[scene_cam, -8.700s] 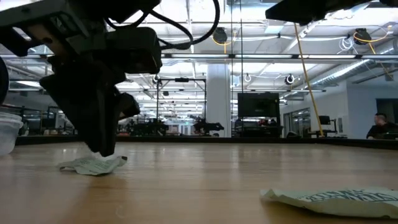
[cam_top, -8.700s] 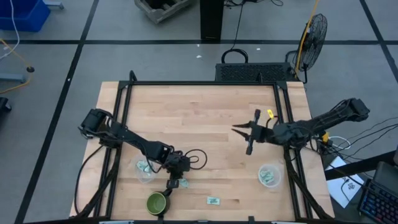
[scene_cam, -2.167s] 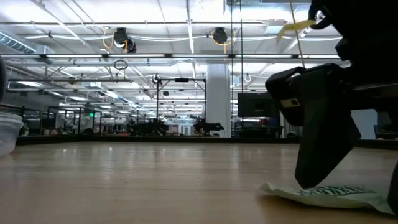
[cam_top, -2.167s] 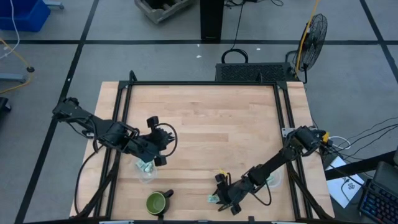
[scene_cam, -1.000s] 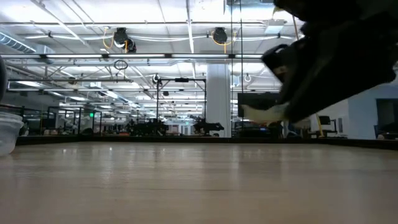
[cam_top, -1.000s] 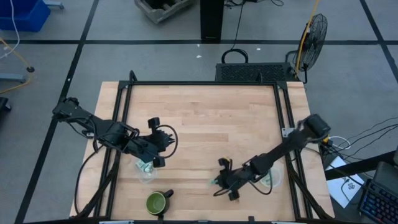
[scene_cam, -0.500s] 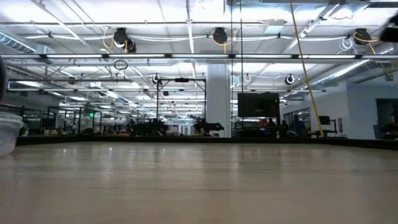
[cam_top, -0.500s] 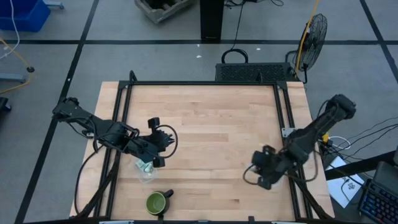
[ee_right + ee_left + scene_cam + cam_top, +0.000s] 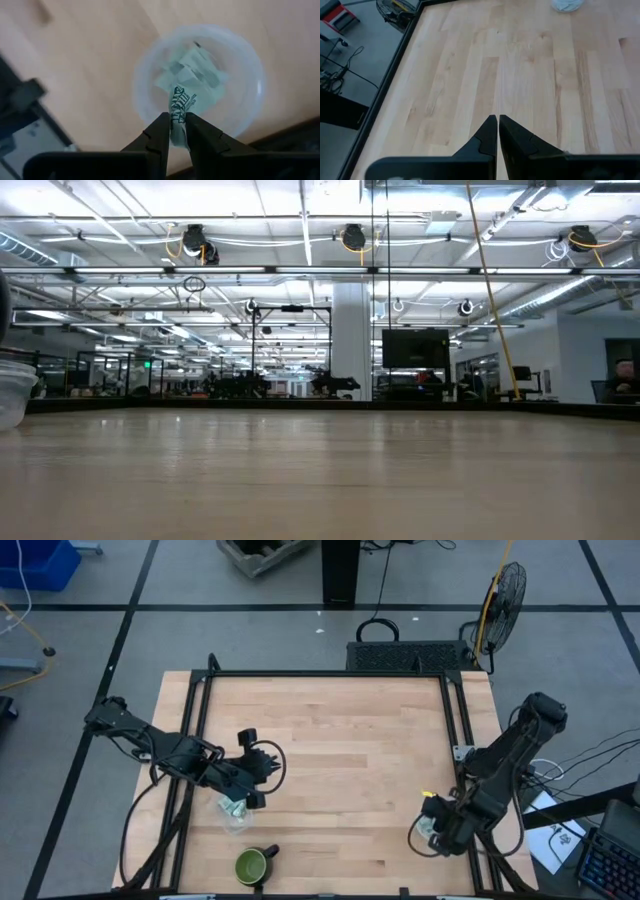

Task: Pick and place items into bin
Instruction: Put the green stevia packet into the right transparent bin, then return to Home Position

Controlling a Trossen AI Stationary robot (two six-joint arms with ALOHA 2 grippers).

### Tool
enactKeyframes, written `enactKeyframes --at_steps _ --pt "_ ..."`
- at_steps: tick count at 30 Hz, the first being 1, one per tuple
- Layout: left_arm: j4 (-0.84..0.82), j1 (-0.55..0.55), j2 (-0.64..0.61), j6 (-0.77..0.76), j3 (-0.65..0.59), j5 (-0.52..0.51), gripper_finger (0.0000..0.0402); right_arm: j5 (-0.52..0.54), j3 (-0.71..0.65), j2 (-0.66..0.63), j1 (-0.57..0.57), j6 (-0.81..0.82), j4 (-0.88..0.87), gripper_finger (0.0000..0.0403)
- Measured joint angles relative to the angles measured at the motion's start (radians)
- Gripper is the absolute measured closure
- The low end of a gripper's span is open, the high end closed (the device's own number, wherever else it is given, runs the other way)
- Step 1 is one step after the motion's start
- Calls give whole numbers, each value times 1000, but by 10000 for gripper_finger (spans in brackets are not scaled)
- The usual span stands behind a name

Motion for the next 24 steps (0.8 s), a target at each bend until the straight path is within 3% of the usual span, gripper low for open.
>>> enactKeyframes --at_steps 6,17,24 --pt "0 0 0 -2 0 0 376 -22 -76 14 0 -37 59 335" --pt "0 0 0 0 0 0 376 -58 -141 5 -10 -111 143 242" --pt "6 2 0 2 0 -32 376 -47 -141 -53 -11 -84 148 235"
